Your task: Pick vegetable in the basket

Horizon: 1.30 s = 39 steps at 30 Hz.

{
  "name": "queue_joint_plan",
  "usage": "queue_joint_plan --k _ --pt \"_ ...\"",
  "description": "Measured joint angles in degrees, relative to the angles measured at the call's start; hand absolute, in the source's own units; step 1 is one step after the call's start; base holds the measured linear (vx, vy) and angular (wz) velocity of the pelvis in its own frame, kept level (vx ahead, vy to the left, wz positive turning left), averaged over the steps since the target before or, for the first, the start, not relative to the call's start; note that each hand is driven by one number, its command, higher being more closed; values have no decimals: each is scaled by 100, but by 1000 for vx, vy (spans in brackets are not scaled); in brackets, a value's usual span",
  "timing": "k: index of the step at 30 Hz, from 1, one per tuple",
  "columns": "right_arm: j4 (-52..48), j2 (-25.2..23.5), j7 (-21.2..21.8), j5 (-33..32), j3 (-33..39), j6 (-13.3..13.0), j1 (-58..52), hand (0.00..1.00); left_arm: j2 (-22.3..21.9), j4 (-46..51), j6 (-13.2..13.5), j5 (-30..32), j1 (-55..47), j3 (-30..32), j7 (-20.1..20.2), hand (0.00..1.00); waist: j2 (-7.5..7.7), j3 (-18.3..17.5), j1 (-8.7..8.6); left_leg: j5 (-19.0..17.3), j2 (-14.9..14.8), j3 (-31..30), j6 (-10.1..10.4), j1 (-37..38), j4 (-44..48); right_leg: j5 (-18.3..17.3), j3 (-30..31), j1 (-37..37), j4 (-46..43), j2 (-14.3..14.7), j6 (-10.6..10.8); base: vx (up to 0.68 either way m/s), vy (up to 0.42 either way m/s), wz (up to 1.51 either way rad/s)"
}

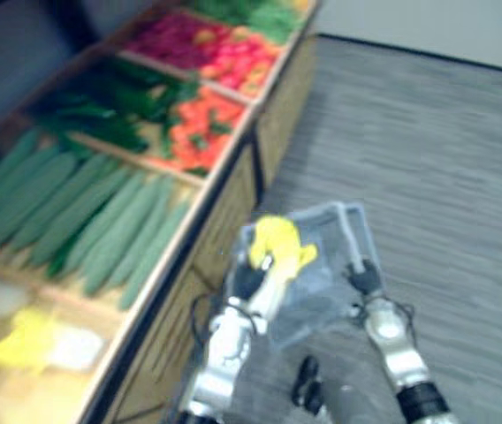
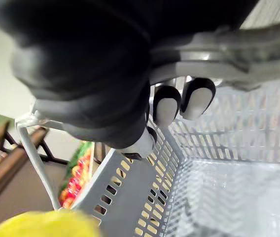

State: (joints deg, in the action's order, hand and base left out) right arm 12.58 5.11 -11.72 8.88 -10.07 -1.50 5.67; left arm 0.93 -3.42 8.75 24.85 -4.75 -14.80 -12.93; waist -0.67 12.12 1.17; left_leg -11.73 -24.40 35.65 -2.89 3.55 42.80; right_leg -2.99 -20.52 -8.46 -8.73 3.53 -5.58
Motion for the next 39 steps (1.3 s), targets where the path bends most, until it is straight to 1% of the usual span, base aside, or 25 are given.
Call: queue_joint_plan --k 2,3,6,8,9,11,13,14,15,16,17,18,20,23,25,27,28,29,30,31,32,33,34,37,39 --pt "-270 47 22 -43 -223 -40 -70 100 -34 -181 6 1 -35 -237 -2 100 -22 -2 90 -148 176 -1276 190 -689 1031 -52 510 205 127 261 -75 190 -22 -164" --pt "-417 49 28 -79 -374 -60 -70 100 -96 -372 1 2 -32 -295 -9 100 -20 -1 109 -286 511 -1887 432 -1107 1278 -64 644 327 210 280 -94 139 49 -131" --pt "-507 63 70 -339 -573 -65 -78 100 -107 -630 -25 2 -95 -346 -41 100 -30 13 209 -402 945 -2178 613 -1671 1020 -64 1021 686 431 268 -97 195 91 -125" --pt "-670 69 88 -619 -621 -65 -101 100 -86 -648 -65 5 -95 -336 -104 100 -35 12 261 -398 1213 -2035 615 -1944 -190 -64 1155 922 620 196 -96 248 159 -79" --pt "-792 84 101 -790 -611 -65 -135 100 -93 -665 -85 19 -70 -337 -168 0 -25 18 261 -353 1320 -1937 604 -1965 -805 -65 1161 995 682 143 -91 239 152 -45" --pt "-1079 166 98 -1119 -609 -88 -272 100 -157 -774 -189 34 37 -378 -212 0 -32 1 258 10 1565 -1707 575 -1875 -2063 -129 1184 1098 776 67 63 249 146 -20" --pt "-1410 200 112 -1428 -612 -174 -543 100 -261 -1041 -233 57 202 -415 -258 0 -14 -32 281 427 1707 -1682 268 -1683 -2645 -456 1237 1134 524 7 250 378 198 -12" --pt "-1556 172 209 -1694 -639 -265 -766 100 -236 -1273 -316 105 339 -495 -275 0 145 -77 285 612 1868 -1582 53 -1468 -2874 -809 1239 1049 28 -166 468 497 210 0" --pt "-1653 166 294 -1940 -688 -314 -985 100 -215 -1469 -401 116 449 -592 -279 0 311 -132 230 646 2039 -1541 -16 -1248 -3020 -1115 1200 794 -910 -413 783 415 165 5" --pt "-1655 172 344 -2073 -727 -330 -1062 100 -210 -1556 -441 116 502 -641 -288 0 360 -157 218 607 2124 -1536 -42 -1142 -3090 -1215 1198 537 -1580 -561 951 404 142 14" --pt "-1655 195 499 -2308 -808 -346 -1181 100 -145 -1574 -505 116 601 -771 -305 0 420 -153 148 559 2244 -1541 -90 -877 -3220 -1154 1195 2 -2954 -831 1231 406 134 25" --pt "-1651 229 636 -2553 -904 -346 -1294 100 -30 -1573 -561 120 721 -920 -333 0 463 -144 67 514 2369 -1577 -119 -548 -3372 -1137 1175 -332 -3891 -1097 1255 493 151 30" --pt "-1634 325 828 -2878 -1064 -347 -1428 100 102 -1570 -579 132 946 -999 -441 0 465 -149 46 483 2397 -1641 -103 -192 -3555 -1184 1103 -622 -4279 -1354 1168 394 47 34" --pt "-1624 404 1233 -3579 -1278 -398 -1494 100 179 -1585 -579 294 1527 -1011 -608 0 479 -155 -39 399 2340 -2057 55 -48 -3732 -1225 1009 -943 -2939 -1556 1025 368 -69 54" --pt "-1494 405 1460 -3961 -1333 -397 -1489 100 188 -1742 -562 298 1853 -1005 -680 0 430 -140 -109 285 2198 -2286 239 23 -3797 -960 1287 -999 -1586 -1436 1073 368 -195 55" --pt "-1316 386 1591 -4317 -1435 -393 -1603 100 218 -1945 -557 300 2012 -1010 -714 0 438 -157 -131 98 2054 -2388 546 201 -3776 -264 1607 -836 -353 -1305 1170 358 -248 47" --pt "-1296 369 1639 -4523 -1551 -393 -1835 100 273 -2010 -557 299 1921 -1007 -726 0 565 -217 -127 -93 2035 -2404 758 442 -3741 129 1773 -730 -217 -1368 1160 475 -386 46" --pt "-1219 363 1731 -4645 -1575 -393 -1977 100 310 -2020 -553 302 1780 -988 -731 0 554 -272 -167 -335 1921 -2460 882 595 -3649 487 1792 -694 -485 -1346 1304 485 -422 35" --pt "-1007 435 1797 -4738 -1575 -382 -1998 100 288 -2061 -552 308 1583 -940 -729 0 282 -392 -199 -478 1586 -2534 1026 576 -3447 102 1635 -670 -762 -1104 1197 603 -505 28" --pt "-661 530 1833 -4770 -1544 -379 -1926 100 292 -2052 -515 322 1358 -893 -714 0 124 -501 -237 -500 1212 -2567 1051 117 -2284 -152 1464 -521 -757 -841 1049 475 -403 19" --pt "-560 576 1831 -4766 -1523 -377 -1885 100 267 -2051 -505 325 1310 -868 -703 0 66 -486 -232 -430 1020 -2590 957 -216 -1558 -196 1411 -401 -685 -736 975 563 -468 26" --pt "-365 727 1816 -4759 -1435 -365 -1837 100 203 -2028 -494 340 1212 -765 -650 0 -83 -414 -184 -115 641 -2641 721 -840 -84 -221 1262 -24 -492 -546 861 441 -338 18" --pt "-125 826 1786 -4678 -1278 -288 -1833 100 88 -1911 -493 340 1038 -664 -603 0 -137 -380 -95 -127 508 -2635 733 -1144 778 -297 1157 385 -338 -490 746 447 -281 17" --pt "265 849 1485 -4219 -730 -136 -1836 100 -36 -1344 -383 340 670 -440 -541 0 -60 -330 65 -244 734 -2253 790 -1673 948 -389 979 1027 60 -598 680 466 -185 30" --pt "659 787 1144 -3629 328 -110 -1824 100 -86 -721 -360 303 397 -146 -535 0 -114 -369 118 -197 1046 -1071 740 -2046 -184 -505 406 1288 283 -831 843 343 -61 79"
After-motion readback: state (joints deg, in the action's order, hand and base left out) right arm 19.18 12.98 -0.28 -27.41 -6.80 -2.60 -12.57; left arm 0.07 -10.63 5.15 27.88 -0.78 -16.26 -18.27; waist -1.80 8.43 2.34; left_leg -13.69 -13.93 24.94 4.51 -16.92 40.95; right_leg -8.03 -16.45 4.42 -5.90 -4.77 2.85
